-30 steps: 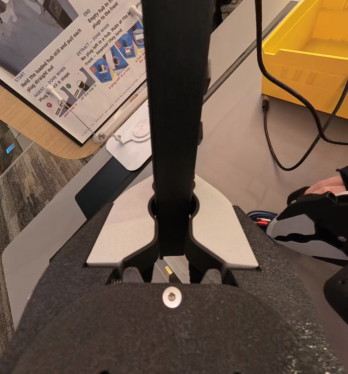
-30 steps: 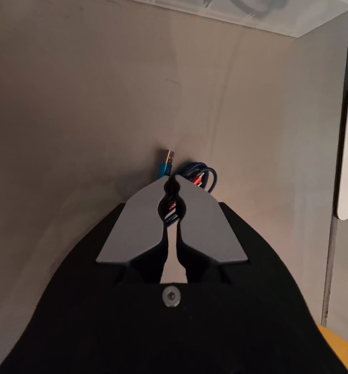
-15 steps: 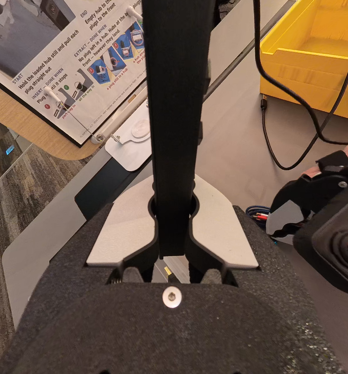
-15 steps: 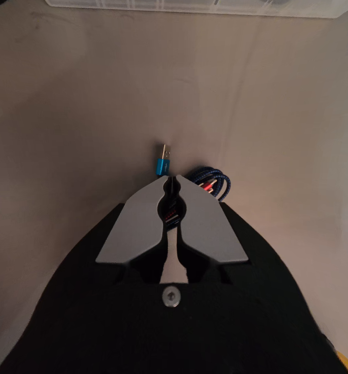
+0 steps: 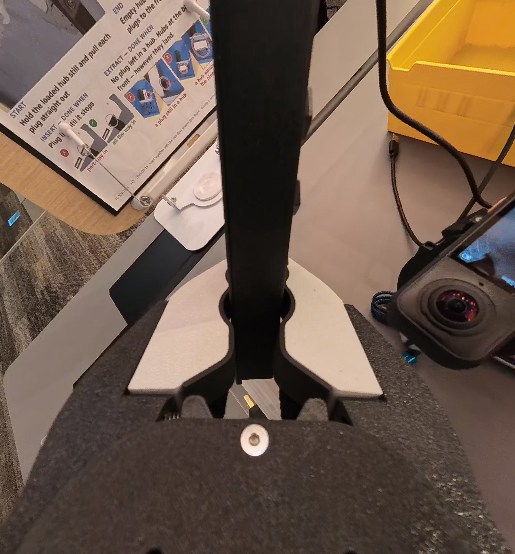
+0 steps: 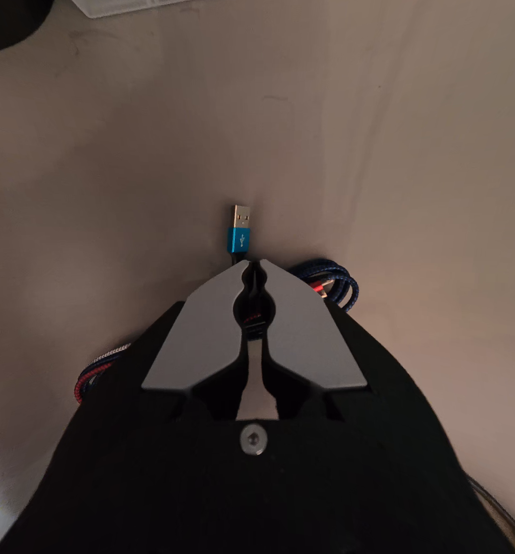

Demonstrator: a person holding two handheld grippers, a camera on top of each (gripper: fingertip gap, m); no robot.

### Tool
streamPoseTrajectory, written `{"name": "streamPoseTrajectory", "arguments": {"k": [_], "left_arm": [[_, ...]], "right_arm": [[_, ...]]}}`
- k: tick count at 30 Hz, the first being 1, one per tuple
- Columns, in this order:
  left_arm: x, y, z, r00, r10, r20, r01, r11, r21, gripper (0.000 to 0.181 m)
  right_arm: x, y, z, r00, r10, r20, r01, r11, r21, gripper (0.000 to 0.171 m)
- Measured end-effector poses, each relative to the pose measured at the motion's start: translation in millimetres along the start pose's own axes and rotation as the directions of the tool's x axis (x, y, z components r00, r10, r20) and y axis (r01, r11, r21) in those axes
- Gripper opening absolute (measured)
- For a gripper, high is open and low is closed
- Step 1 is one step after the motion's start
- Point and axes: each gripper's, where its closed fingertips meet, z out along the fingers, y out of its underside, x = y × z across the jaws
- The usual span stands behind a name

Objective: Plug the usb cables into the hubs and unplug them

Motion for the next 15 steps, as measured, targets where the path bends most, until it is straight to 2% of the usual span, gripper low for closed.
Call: {"name": "streamPoseTrajectory", "arguments": {"k": [8,11,15], "left_arm": [[0.7,0.1,0.8,1.0,0.003,0.0,-0.003,1.0,-0.002,0.026],[1.0,0.1,1.0,1.0,0.004,0.0,-0.004,1.0,-0.003,0.025],[1.7,0.2,1.3,1.0,0.006,0.0,-0.006,1.0,-0.005,0.025]], "right_arm": [[-4.4,-3.3,-6.4,1.0,0.01,0.028,-0.011,0.998,0.066,0.007],[-7.2,-1.4,-4.4,0.999,0.024,0.049,-0.027,0.998,0.054,0.014],[-3.6,2.2,-0.9,1.0,-0.003,0.001,0.003,1.0,0.017,0.013]]}}
